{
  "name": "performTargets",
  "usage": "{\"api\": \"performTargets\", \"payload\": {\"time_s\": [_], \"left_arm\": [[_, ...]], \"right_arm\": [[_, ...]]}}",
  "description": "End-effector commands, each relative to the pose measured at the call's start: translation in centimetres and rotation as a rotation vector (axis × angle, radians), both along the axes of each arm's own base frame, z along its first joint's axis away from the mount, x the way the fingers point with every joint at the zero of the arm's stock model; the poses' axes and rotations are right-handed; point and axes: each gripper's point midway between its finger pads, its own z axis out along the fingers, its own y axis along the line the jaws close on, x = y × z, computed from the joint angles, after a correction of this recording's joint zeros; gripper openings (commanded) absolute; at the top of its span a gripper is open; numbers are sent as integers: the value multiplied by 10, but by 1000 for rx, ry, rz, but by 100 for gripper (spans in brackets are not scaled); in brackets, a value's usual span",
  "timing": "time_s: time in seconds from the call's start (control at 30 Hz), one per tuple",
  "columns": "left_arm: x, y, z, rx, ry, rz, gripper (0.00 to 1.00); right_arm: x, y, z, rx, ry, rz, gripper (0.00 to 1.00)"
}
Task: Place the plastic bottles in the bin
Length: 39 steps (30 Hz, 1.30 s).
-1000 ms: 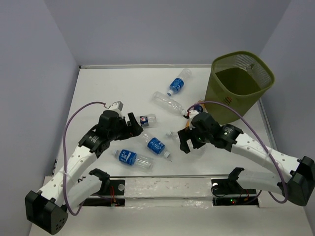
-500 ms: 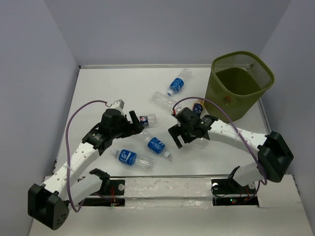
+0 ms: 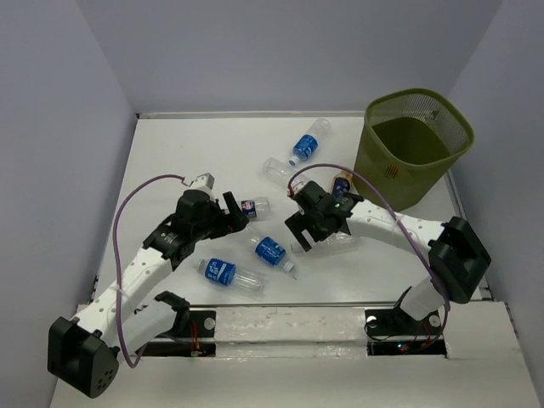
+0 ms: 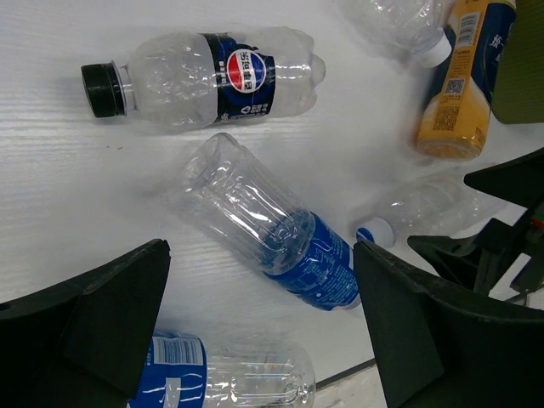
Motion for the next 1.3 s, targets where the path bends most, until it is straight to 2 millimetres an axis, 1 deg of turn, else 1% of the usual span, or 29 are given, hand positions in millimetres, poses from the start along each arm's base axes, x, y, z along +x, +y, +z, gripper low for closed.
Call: {"api": "performTargets", "payload": {"time_s": [0.0,0.07,0.1,0.23,0.37,0.47,0.5,0.63,0.67,0.7,0.8,0.87,0.97,1.0,1.07,1.13,1.2,1.27], "left_arm": [[4,-3,12,-20,-55,-2,99],[4,-3,12,-20,-53,-6,99],[4,-4,12,-21,-53,-11,99],[5,-4,13,-21,-60,-9,99],[5,-4,15,-24,-66,-13,99],[5,-5,17,-28,-72,-17,99],[4,-5,16,-28,-70,-18,99],[4,-6,20,-37,-85,-26,99],[3,-6,21,-40,-87,-28,99],[3,-7,22,-43,-89,-33,99],[3,-8,23,-46,-93,-40,99],[2,-8,25,-50,-99,-44,99],[2,-8,29,-54,-113,-46,99],[2,-8,30,-54,-117,-47,99],[2,-9,29,-54,-115,-48,99],[2,-9,28,-55,-111,-49,99],[2,-9,27,-55,-107,-48,99],[2,-9,27,-57,-106,-49,99]], "right_arm": [[2,0,-4,-74,8,89,100],[-1,-3,-4,-86,18,100,100],[-3,-7,2,-86,9,95,100],[-9,-6,14,-37,2,108,100],[-12,-9,14,-36,18,63,100],[-21,-4,21,11,48,58,100],[-24,-6,21,12,56,56,100],[-34,-24,11,-51,90,40,100],[-36,-24,9,-51,97,42,100],[-40,-21,6,-37,123,51,100],[-39,-20,1,-33,141,25,100],[-42,-18,-8,-39,171,32,99],[-45,-15,-23,-40,203,32,95],[-44,-15,-26,-47,206,29,92],[-44,-18,-31,-73,218,14,91],[-43,-18,-33,-81,222,9,90],[-38,-17,-33,-81,221,-10,88],[-35,-6,-33,-41,227,-6,80]]}}
